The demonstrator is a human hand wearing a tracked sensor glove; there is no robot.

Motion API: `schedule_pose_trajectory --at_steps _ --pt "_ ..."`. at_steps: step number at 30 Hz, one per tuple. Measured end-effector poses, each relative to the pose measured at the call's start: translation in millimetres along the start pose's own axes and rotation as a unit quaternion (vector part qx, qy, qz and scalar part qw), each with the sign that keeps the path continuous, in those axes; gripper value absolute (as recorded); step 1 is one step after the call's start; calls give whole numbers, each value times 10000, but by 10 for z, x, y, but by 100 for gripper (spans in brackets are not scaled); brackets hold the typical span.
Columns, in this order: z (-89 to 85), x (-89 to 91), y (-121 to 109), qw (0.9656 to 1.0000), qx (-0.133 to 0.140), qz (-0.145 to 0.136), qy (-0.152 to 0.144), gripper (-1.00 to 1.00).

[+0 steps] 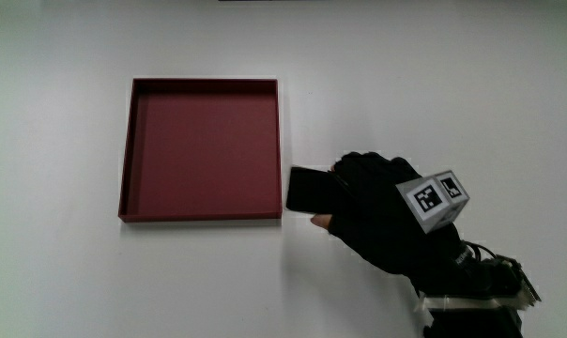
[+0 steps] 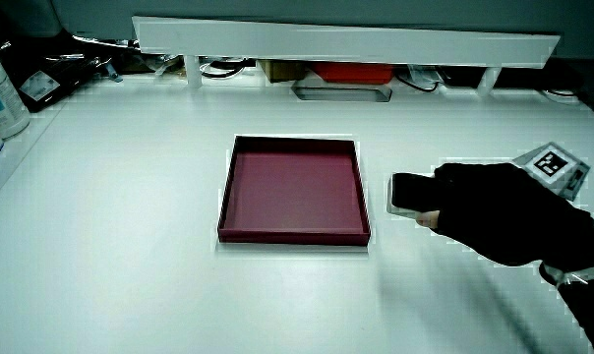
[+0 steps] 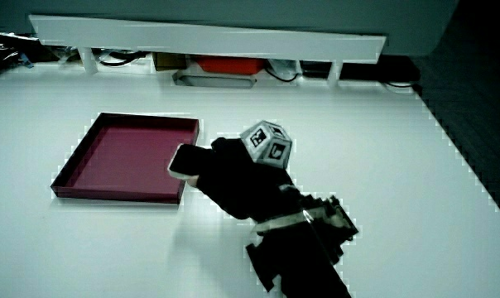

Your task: Place eraser

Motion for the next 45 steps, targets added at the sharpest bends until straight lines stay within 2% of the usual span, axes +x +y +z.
schedule_pose_trajectory --at_steps 15,22,27,29,35,45 --pt "-404 567 -185 9983 -108 -564 120 0" --pt "-531 703 -268 9971 -44 -747 157 0" --pt "-560 728 -307 9971 101 -748 133 0" --pt "-549 695 -317 9970 114 -751 161 -6" --pt "-585 761 -328 9967 136 -776 213 -24" --pt "-569 763 -348 9963 138 -802 289 -53"
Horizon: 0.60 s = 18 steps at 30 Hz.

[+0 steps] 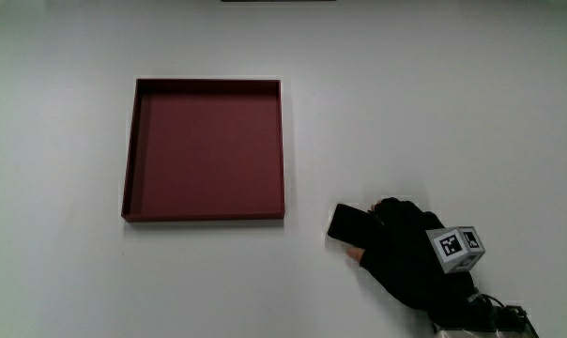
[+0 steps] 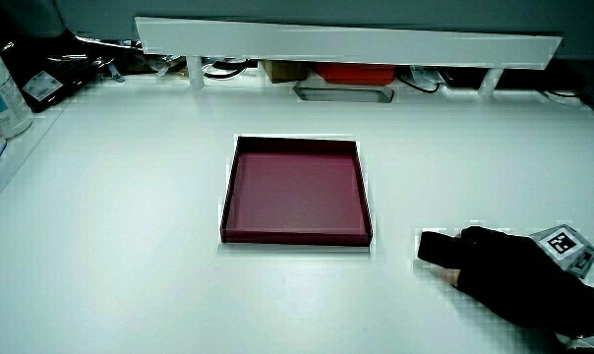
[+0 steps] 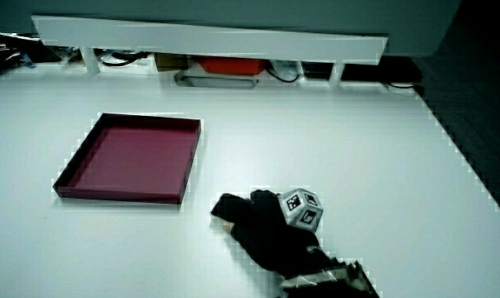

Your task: Place eraser

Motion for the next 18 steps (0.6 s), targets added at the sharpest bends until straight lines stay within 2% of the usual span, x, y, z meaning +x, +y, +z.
schedule_pose_trajectory --at_steps 1,2,5,13,14,15,16,17,18 --pt "21 -28 -8 9999 -56 66 85 -56" --pt "15 0 -6 10000 -43 18 54 -59" --pt "76 -44 -25 9999 -61 103 77 -68" --pt "446 -116 12 9975 -6 383 -587 -91" --pt "501 -111 24 9984 -34 300 -487 -94" --pt "558 -98 46 9966 86 500 -642 -97" --pt "661 -167 40 9926 191 245 -1177 -100" --pt "711 -141 68 9946 150 328 -977 -100" --pt "784 -144 84 9931 229 249 -1126 -100"
